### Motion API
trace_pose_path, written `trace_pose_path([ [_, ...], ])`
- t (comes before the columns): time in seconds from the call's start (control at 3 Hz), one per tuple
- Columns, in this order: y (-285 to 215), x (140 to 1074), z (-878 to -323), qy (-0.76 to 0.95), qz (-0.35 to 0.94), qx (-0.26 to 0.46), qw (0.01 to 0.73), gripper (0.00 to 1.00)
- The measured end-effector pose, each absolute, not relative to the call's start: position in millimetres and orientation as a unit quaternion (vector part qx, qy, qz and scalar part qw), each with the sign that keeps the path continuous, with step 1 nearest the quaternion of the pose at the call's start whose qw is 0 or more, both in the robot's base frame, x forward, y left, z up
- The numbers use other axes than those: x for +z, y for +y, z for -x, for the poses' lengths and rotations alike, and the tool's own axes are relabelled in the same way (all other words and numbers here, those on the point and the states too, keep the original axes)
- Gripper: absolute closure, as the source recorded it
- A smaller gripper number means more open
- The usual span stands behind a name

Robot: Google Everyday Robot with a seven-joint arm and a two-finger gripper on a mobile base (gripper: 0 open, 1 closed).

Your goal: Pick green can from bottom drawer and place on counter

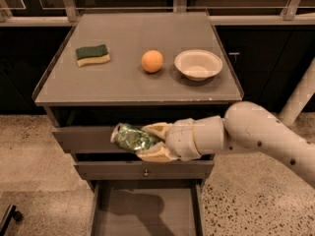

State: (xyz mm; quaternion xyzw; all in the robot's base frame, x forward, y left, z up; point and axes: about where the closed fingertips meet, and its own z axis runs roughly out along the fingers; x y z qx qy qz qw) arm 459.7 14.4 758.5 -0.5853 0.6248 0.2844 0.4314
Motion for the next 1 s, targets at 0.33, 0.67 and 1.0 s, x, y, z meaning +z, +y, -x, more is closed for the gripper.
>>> trace_pose_path([
  [0.33, 27.9, 764.6, -455.7, 0.611, 0.601, 0.294, 0.423, 1.0],
  [0.67, 27.4, 764.5, -455.9, 0.611, 0.601, 0.294, 0.423, 1.0],
  [1.0, 34.8, 771.4, -456.8, 0.601, 0.615, 0.291, 0.42, 1.0],
])
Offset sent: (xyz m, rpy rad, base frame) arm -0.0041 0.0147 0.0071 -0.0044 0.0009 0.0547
